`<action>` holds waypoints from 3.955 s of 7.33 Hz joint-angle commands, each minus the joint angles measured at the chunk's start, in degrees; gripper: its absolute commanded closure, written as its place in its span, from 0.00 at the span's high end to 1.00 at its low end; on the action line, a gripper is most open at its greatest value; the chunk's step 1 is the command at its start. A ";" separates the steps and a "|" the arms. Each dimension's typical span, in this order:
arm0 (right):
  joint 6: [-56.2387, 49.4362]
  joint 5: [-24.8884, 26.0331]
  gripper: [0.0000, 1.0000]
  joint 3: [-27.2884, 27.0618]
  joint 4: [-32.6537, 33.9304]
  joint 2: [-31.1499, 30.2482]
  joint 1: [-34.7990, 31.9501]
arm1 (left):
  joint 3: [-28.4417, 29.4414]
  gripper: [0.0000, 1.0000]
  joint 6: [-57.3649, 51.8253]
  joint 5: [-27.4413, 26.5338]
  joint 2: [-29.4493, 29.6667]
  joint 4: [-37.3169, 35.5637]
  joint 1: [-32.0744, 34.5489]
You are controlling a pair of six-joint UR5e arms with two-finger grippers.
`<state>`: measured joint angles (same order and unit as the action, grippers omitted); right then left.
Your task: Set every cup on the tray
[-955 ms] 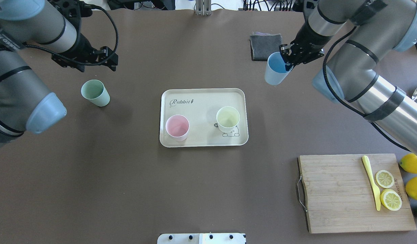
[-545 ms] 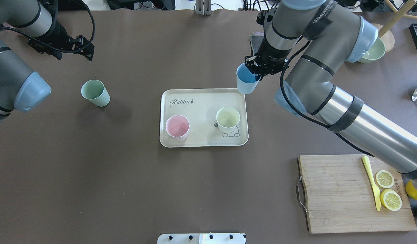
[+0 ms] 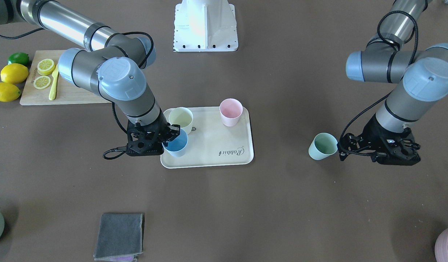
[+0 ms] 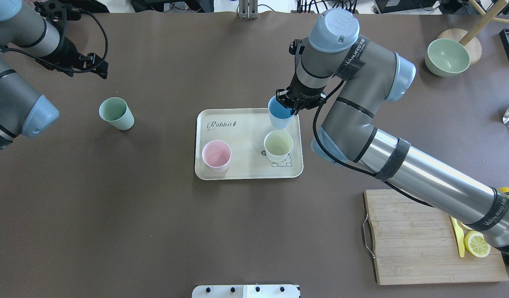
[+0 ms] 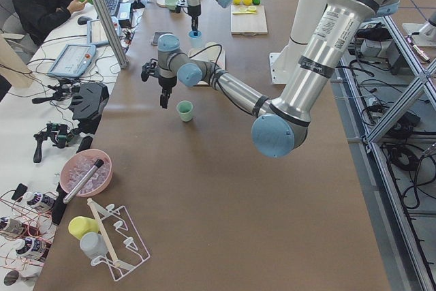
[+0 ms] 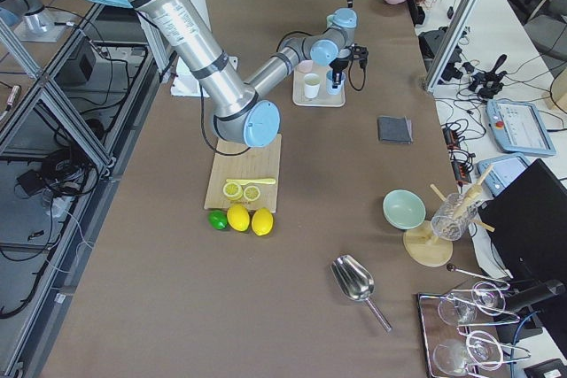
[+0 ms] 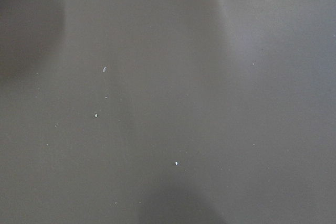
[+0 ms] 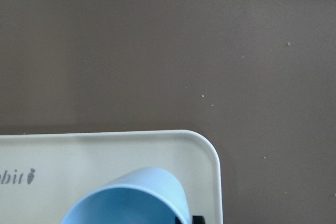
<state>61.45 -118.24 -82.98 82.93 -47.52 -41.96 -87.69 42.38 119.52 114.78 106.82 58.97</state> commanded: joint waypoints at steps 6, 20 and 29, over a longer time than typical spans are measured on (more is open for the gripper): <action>4.19 2.76 0.99 3.44 -4.88 0.85 2.50 | -2.84 0.98 1.21 2.74 -4.38 0.67 -1.13; -7.54 -11.83 0.99 -12.73 3.91 -11.69 -14.62 | -4.49 0.00 8.33 1.06 2.35 -4.11 -6.41; -32.86 -11.83 1.00 -13.43 4.08 -27.17 -27.19 | -0.42 0.00 33.63 -8.06 15.88 -7.07 -20.55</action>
<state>31.30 -130.08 -95.95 87.04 -72.62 -67.70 -91.42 74.22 113.31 127.91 99.45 39.94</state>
